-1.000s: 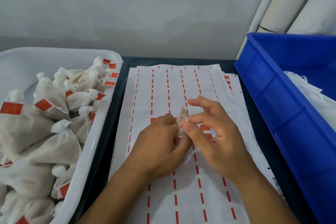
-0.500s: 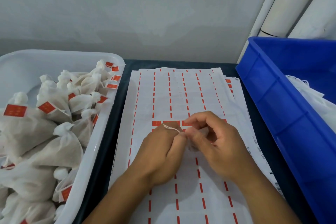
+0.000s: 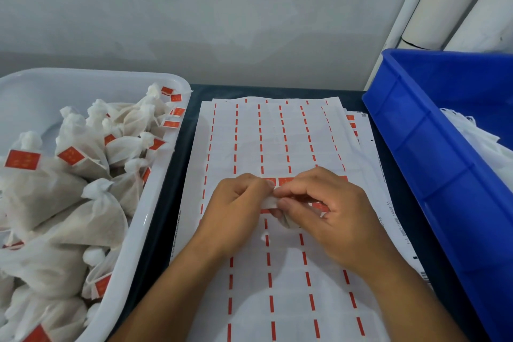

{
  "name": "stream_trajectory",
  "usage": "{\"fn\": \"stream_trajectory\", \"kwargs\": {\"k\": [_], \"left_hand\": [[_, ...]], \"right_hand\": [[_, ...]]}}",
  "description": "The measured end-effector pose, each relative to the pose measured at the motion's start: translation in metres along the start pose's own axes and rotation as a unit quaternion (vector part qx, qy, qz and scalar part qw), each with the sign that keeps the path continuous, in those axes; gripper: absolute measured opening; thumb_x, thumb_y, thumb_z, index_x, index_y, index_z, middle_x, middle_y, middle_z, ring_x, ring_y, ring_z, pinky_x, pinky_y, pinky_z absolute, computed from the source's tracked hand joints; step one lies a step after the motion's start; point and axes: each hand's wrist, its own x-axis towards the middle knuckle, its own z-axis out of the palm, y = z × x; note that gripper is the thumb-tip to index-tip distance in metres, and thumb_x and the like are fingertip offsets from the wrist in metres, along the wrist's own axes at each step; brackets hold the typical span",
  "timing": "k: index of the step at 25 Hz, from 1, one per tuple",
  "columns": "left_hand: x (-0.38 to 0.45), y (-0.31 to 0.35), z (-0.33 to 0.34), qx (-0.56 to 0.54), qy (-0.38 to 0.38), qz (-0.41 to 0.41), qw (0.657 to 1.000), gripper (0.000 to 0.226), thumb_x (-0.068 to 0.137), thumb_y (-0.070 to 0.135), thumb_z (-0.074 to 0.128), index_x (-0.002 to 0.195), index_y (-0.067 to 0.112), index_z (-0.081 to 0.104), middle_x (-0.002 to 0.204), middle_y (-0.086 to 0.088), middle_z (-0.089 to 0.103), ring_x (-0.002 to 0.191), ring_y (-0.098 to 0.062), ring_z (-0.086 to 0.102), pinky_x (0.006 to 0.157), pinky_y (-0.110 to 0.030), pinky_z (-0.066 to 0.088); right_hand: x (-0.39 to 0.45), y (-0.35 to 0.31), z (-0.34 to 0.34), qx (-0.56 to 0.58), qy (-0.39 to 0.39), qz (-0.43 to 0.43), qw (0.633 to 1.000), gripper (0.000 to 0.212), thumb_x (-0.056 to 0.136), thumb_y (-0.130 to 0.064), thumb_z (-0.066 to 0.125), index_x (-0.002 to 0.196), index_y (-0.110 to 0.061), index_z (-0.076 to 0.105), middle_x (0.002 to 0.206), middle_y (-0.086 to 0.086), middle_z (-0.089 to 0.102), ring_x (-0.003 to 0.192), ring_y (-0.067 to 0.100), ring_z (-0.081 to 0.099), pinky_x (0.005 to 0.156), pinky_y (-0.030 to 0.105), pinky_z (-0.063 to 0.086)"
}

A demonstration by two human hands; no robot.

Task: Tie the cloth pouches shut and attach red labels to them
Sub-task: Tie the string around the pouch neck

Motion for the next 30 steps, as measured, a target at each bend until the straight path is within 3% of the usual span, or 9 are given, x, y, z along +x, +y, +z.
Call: {"fn": "stream_trajectory", "kwargs": {"k": [8,14,18,22,30], "left_hand": [[-0.002,-0.003,0.0,-0.033,0.008,-0.043,0.999,0.04,0.105,0.033,0.048,0.083,0.013,0.074,0.086,-0.004,0.074,0.089,-0.023,0.072,0.086,-0.038,0.058],[-0.003,-0.002,-0.003,0.004,-0.057,0.031,0.998,0.04,0.105,0.047,0.044,0.084,0.034,0.076,0.093,0.014,0.07,0.095,-0.003,0.066,0.075,-0.012,0.051],[-0.002,-0.005,-0.007,0.044,-0.123,0.114,0.985,0.018,0.096,0.04,0.06,0.1,0.036,0.078,0.105,0.012,0.07,0.107,-0.013,0.064,0.089,-0.027,0.053],[0.0,-0.006,-0.005,0.036,-0.081,0.118,0.989,0.014,0.094,0.037,0.067,0.099,0.037,0.079,0.101,0.013,0.068,0.102,-0.014,0.063,0.085,-0.031,0.056],[-0.002,-0.006,0.007,-0.029,0.038,0.113,0.992,0.022,0.077,0.05,0.07,0.088,0.036,0.082,0.095,0.016,0.067,0.097,-0.009,0.065,0.072,-0.017,0.054]], "right_hand": [[-0.003,0.0,0.0,-0.086,-0.011,-0.035,0.996,0.038,0.093,-0.042,0.065,0.127,-0.026,0.072,0.112,-0.015,0.065,0.108,0.002,0.062,0.097,0.011,0.049],[-0.002,0.0,0.001,-0.086,0.031,-0.006,0.996,0.032,0.098,-0.042,0.063,0.121,-0.024,0.075,0.106,-0.014,0.065,0.097,0.008,0.065,0.081,0.019,0.058],[-0.002,0.002,-0.002,-0.069,0.022,0.033,0.997,0.016,0.097,-0.03,0.068,0.111,-0.025,0.075,0.104,-0.014,0.065,0.099,0.008,0.064,0.08,0.021,0.055],[0.001,-0.002,0.0,-0.012,0.062,0.065,0.996,0.013,0.098,-0.032,0.062,0.1,-0.025,0.073,0.097,-0.015,0.067,0.099,0.01,0.065,0.078,0.014,0.051],[0.003,-0.008,0.005,0.077,0.075,0.135,0.985,0.024,0.095,-0.044,0.056,0.104,-0.028,0.07,0.099,-0.016,0.07,0.101,0.005,0.068,0.079,0.014,0.055]]}}
